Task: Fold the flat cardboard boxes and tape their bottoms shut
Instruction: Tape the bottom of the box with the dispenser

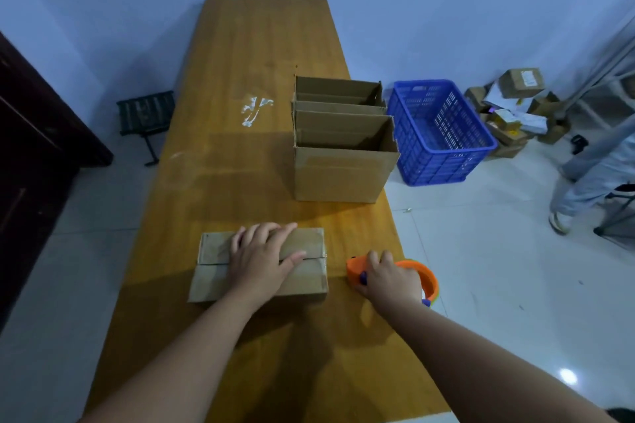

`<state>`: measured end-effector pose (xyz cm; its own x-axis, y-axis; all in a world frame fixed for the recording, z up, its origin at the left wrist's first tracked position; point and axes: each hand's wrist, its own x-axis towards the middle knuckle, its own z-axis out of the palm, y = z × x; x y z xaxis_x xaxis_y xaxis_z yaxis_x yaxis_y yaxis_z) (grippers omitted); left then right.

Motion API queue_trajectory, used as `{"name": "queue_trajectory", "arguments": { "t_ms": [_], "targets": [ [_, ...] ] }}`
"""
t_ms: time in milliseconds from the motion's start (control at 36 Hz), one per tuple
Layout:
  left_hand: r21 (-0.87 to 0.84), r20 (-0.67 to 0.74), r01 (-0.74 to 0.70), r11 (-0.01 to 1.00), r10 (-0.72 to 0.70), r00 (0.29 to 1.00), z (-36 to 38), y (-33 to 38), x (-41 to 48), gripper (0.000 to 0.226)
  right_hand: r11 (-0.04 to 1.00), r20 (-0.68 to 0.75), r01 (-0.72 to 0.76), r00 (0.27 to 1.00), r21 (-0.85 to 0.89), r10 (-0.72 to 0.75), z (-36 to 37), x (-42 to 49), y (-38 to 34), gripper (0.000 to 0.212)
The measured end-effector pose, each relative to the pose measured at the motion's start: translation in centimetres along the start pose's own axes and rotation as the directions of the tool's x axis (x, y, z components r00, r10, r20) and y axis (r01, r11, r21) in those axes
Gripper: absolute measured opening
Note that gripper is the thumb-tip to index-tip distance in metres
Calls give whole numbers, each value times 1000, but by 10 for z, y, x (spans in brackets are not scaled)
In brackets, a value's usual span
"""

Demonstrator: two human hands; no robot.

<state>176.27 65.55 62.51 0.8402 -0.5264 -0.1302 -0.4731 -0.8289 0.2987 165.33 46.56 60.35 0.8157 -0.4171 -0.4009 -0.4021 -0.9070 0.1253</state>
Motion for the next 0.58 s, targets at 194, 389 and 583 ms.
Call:
{"name": "queue_trajectory", "arguments": {
  "t_ms": [194, 389, 583],
  "targets": [
    [-1, -6, 3, 1000, -3, 1000, -2, 2, 0, 57, 996, -39, 82, 996, 40, -80, 14, 4, -8, 59],
    [160, -19, -269, 950, 276, 961, 0, 11, -4, 74, 977, -22, 34, 999, 212, -30, 29, 8, -10, 57],
    [355, 287, -535, 766, 456, 843, -9, 14, 7, 56, 949, -20, -15, 1000, 314, 23, 30, 11, -9, 57]
  ]
}}
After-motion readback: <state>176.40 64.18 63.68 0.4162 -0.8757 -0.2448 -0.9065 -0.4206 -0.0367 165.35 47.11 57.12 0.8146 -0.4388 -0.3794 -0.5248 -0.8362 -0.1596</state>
